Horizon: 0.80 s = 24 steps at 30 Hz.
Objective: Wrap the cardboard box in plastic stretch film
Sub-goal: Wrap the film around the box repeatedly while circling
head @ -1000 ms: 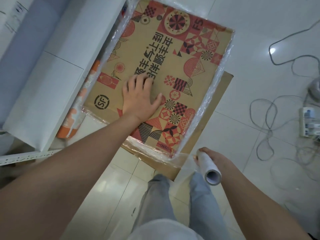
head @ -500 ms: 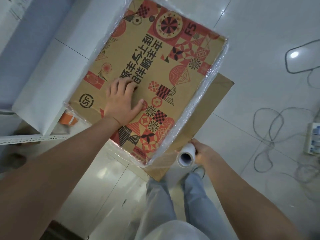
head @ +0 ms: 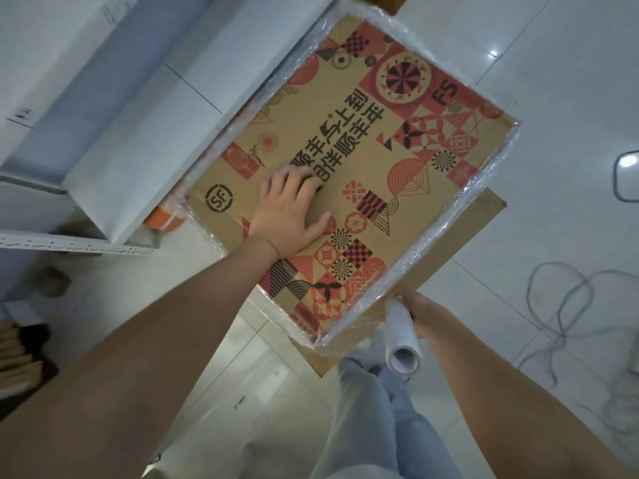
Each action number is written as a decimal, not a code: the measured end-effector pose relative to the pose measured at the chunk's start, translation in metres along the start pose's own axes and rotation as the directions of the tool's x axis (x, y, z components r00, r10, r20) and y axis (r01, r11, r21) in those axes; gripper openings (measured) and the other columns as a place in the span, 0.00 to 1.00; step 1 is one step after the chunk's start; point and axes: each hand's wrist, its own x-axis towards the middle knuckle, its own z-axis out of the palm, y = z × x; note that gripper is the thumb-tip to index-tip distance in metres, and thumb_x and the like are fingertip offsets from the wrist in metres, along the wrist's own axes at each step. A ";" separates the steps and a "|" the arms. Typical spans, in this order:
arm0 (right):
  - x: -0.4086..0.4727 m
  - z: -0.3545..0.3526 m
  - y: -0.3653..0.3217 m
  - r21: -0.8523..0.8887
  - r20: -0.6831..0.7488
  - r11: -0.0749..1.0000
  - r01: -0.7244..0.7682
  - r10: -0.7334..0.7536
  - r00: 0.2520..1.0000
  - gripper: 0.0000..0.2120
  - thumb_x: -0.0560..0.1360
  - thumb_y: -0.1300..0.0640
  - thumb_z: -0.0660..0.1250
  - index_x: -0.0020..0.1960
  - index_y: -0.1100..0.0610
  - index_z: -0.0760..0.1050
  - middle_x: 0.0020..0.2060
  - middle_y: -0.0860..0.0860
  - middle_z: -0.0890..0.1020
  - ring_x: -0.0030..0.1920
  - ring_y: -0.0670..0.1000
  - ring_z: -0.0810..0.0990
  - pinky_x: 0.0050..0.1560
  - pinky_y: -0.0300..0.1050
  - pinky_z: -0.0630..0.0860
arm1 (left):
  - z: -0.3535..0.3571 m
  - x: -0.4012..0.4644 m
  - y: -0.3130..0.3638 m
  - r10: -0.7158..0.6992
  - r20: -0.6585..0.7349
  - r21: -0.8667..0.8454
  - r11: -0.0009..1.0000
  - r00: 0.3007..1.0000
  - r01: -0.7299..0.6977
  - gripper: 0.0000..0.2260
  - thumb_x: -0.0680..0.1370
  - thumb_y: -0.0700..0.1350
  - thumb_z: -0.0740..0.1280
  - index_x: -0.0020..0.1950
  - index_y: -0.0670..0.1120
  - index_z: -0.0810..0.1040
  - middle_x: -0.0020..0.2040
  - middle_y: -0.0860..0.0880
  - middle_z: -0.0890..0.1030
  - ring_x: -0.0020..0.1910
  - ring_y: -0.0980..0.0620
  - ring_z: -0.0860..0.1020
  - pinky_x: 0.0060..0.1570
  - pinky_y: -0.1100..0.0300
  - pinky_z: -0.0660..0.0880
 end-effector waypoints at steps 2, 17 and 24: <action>-0.006 0.003 0.000 -0.042 0.006 0.999 -0.023 0.023 1.000 0.15 0.81 0.54 0.56 0.41 0.64 0.68 0.26 0.58 0.76 0.27 0.53 0.78 0.27 0.42 0.74 | 0.000 0.000 -0.002 0.002 -0.007 -0.009 1.000 1.000 -0.002 0.22 0.75 0.58 0.58 0.59 0.42 0.73 0.59 0.41 0.74 0.60 0.41 0.67 0.61 0.42 0.66; -0.016 -0.012 -0.016 -0.288 -0.150 0.948 -0.135 0.095 0.984 0.12 0.77 0.53 0.66 0.45 0.63 0.72 0.38 0.57 0.78 0.38 0.53 0.77 0.42 0.45 0.76 | 0.000 0.002 -0.002 0.022 -0.030 -0.043 0.999 0.999 -0.023 0.23 0.74 0.57 0.59 0.58 0.41 0.74 0.58 0.42 0.75 0.60 0.43 0.65 0.61 0.40 0.66; -0.018 -0.036 -0.031 -0.177 -0.096 0.980 -0.092 0.076 0.992 0.08 0.77 0.60 0.58 0.46 0.65 0.69 0.43 0.60 0.74 0.45 0.56 0.76 0.46 0.48 0.75 | -0.002 0.002 0.000 0.011 0.006 -0.032 0.999 1.000 -0.011 0.21 0.74 0.57 0.59 0.58 0.42 0.73 0.58 0.42 0.74 0.61 0.41 0.67 0.63 0.40 0.65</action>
